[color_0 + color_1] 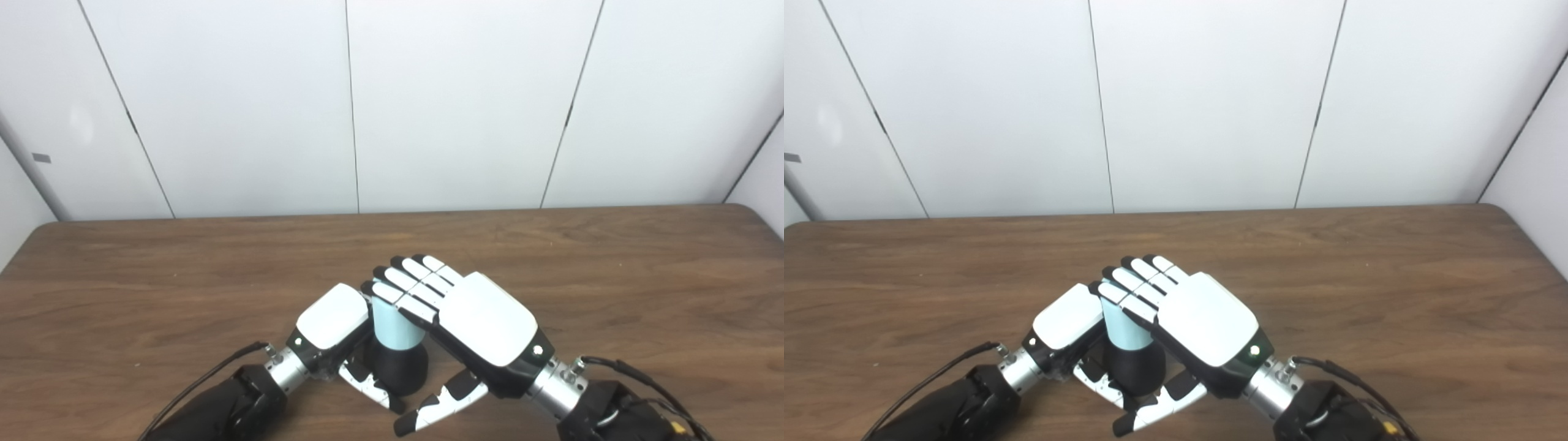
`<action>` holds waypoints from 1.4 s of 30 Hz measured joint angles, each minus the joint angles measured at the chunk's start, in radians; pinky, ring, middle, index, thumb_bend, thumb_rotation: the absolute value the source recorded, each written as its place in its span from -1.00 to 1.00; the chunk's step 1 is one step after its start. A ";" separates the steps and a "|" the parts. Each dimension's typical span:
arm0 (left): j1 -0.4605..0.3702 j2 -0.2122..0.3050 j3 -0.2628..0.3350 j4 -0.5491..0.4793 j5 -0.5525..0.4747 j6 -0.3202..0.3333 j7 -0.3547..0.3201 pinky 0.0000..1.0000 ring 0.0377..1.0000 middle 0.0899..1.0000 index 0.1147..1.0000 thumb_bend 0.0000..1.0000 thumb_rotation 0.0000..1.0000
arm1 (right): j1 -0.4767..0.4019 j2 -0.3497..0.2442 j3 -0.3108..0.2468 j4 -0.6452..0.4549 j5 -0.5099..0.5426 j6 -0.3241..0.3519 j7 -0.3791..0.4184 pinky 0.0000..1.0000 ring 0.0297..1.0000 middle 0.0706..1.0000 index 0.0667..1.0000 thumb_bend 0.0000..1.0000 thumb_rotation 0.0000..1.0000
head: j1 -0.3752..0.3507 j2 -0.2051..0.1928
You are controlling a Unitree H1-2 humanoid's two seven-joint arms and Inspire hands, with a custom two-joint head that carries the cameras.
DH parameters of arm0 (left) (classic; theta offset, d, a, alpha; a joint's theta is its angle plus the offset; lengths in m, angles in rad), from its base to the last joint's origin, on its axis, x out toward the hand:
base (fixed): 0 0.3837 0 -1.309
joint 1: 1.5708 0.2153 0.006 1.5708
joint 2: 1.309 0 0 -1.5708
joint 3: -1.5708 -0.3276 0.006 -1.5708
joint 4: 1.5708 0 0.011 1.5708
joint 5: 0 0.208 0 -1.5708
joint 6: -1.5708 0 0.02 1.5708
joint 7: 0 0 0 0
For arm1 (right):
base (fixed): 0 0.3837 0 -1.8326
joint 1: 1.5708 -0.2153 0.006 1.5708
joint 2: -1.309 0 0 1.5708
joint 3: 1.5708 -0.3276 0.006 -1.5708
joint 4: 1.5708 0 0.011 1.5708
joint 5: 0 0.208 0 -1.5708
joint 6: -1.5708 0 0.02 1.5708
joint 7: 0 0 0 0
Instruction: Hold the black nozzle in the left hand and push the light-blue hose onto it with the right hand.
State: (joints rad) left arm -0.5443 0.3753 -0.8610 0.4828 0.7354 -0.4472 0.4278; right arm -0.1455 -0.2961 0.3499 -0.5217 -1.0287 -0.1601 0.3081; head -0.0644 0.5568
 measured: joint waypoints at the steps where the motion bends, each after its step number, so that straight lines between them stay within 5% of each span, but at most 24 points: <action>1: 0.000 0.000 0.000 0.000 0.000 0.000 0.000 -0.59 -0.52 -0.29 -0.10 0.03 -1.00 | 0.000 0.000 0.000 0.000 0.000 0.000 0.000 0.87 0.87 0.85 0.76 0.80 0.66 | 0.000 0.000; 13: 0.000 0.000 0.000 0.000 0.000 0.000 0.001 -0.64 -0.58 -0.16 -0.16 0.05 -1.00 | 0.000 0.000 0.001 0.001 0.000 0.000 -0.001 0.87 0.88 0.85 0.77 0.80 0.65 | 0.002 0.000; 16: 0.000 0.000 0.000 0.000 0.000 0.000 0.001 -0.59 -0.52 -0.30 -0.09 0.03 -1.00 | 0.000 0.000 0.001 0.001 0.000 0.000 -0.002 0.86 0.88 0.85 0.77 0.80 0.64 | 0.002 0.000; 26: 0.000 0.000 0.000 0.000 0.000 0.000 0.001 -0.63 -0.56 -0.16 -0.16 0.04 -1.00 | 0.001 0.000 0.001 0.001 -0.001 0.000 -0.003 0.88 0.88 0.85 0.76 0.79 0.66 | 0.002 0.000; 30: 0.000 0.000 0.000 0.000 0.000 0.000 0.001 -0.66 -0.61 -0.16 -0.17 0.05 -1.00 | 0.001 0.000 0.001 0.001 -0.001 0.000 -0.004 0.90 0.88 0.86 0.76 0.79 0.67 | 0.002 -0.002; 36: 0.000 0.000 0.000 0.000 0.000 0.000 0.000 -0.52 -0.41 -0.26 -0.07 0.03 -1.00 | 0.002 0.000 0.001 0.001 -0.001 0.000 -0.004 0.88 0.88 0.85 0.75 0.80 0.67 | 0.003 0.000; 42: 0.000 0.000 0.000 0.000 0.000 0.000 -0.005 -0.58 -0.50 -0.26 -0.11 0.03 -1.00 | 0.002 0.000 0.001 0.001 -0.001 0.000 -0.004 0.91 0.89 0.86 0.75 0.80 0.66 | 0.003 0.000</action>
State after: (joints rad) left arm -0.5443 0.3754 -0.8609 0.4828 0.7354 -0.4473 0.4224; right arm -0.1438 -0.2961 0.3511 -0.5202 -1.0294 -0.1601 0.3042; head -0.0614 0.5568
